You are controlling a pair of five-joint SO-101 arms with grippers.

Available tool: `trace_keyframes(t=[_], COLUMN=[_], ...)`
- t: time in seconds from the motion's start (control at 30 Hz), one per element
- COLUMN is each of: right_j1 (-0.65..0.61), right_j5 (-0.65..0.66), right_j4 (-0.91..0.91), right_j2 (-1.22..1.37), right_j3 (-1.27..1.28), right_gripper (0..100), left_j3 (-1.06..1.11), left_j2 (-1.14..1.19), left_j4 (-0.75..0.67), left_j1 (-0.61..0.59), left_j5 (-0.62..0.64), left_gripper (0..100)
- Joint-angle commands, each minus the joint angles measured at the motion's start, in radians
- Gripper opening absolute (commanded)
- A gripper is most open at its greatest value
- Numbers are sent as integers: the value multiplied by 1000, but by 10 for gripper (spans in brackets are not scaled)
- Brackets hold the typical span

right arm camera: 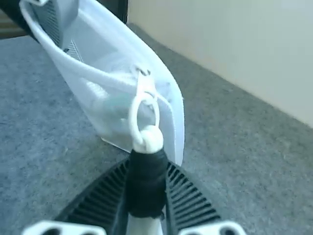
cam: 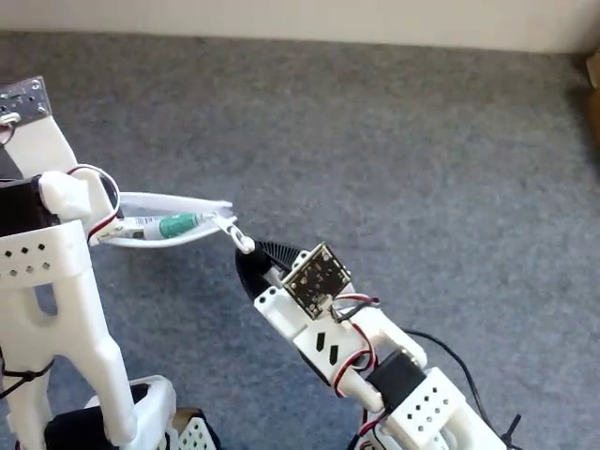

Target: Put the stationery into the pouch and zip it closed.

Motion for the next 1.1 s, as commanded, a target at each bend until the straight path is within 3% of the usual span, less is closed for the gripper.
trace_keyframes(t=[0.0, 0.33, 0.43, 0.7, 1.07], right_j1=[-8, -7, -7, -4, -7], right_j5=[15, 15, 15, 15, 15], right_j4=[24, 111, 113, 140, 136], right_j2=[-7, -12, -12, -12, -13], right_j3=[-5, -2, -1, 10, 45], right_gripper=[4, 4, 4, 4, 4], left_j3=[2, -22, -62, -162, -294], left_j2=[-10, -13, -13, -13, -2], left_j4=[-3, -8, -6, -3, -12], left_j1=[-12, -10, 21, 170, 427], left_j5=[6, 3, -12, -158, -373], left_gripper=[7, 13, 63, 225, 242])
